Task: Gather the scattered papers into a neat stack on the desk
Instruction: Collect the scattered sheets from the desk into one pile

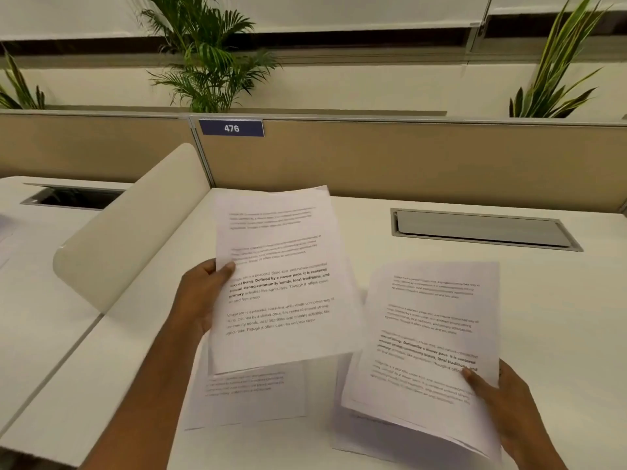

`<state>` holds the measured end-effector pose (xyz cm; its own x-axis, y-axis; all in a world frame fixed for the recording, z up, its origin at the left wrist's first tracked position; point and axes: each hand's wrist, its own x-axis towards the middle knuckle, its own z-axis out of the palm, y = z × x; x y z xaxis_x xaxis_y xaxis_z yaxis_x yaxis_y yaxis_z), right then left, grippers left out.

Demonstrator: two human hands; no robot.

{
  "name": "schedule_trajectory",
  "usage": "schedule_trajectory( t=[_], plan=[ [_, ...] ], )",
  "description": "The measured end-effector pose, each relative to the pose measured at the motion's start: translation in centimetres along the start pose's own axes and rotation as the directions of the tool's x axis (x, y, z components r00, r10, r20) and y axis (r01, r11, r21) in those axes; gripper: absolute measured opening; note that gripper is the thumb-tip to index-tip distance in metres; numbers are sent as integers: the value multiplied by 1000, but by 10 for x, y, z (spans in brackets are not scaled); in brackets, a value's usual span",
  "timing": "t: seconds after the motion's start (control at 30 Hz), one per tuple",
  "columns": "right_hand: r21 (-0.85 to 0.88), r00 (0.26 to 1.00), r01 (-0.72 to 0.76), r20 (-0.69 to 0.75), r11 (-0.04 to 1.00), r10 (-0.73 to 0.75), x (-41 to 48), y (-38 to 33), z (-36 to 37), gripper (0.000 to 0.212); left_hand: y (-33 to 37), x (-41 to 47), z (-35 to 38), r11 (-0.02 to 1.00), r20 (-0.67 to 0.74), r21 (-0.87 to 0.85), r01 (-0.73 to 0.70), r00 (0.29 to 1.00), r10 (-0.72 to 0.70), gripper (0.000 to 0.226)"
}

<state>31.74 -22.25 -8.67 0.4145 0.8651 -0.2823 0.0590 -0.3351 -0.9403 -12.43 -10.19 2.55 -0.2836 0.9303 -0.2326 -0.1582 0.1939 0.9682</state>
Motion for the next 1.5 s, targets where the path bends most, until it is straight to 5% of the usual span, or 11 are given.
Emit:
schedule_trajectory(
  t=[0.4, 0.67, 0.83, 0.93, 1.03, 1.13, 1.27, 1.5],
  plan=[
    [91, 963, -29, 270, 995, 3, -27, -35, 42, 24, -64, -52, 85, 972, 159, 229, 58, 983, -96, 7],
    [115, 943, -118, 324, 986, 75, -38, -30, 41, 42, -93, -72, 99, 955, 107, 290, 60, 990, -94, 20],
    [99, 931, -213, 322, 972, 172, -40, -27, 41, 27, -100, -77, 100, 957, 198, 287, 27, 976, -87, 33],
    [77, 938, -298, 207, 951, 277, -36, -23, 42, 50, -100, -80, 103, 960, 217, 280, -15, 975, -48, 40],
    [64, 898, -389, 248, 919, 363, -32, -20, 41, 73, -100, -82, 107, 957, 274, 280, -80, 962, 1, 52],
    [84, 911, -283, 335, 955, 241, -34, -22, 46, 53, -100, -82, 103, 966, 318, 229, -118, 947, 40, 59],
    [-32, 945, -165, 280, 986, 168, -37, -16, 48, 26, -104, -80, 105, 971, 308, 225, -82, 951, 9, 51],
    [-22, 954, -159, 253, 987, 159, -38, -14, 51, 30, -113, -77, 102, 976, 263, 216, -37, 965, -21, 36]
  ],
)
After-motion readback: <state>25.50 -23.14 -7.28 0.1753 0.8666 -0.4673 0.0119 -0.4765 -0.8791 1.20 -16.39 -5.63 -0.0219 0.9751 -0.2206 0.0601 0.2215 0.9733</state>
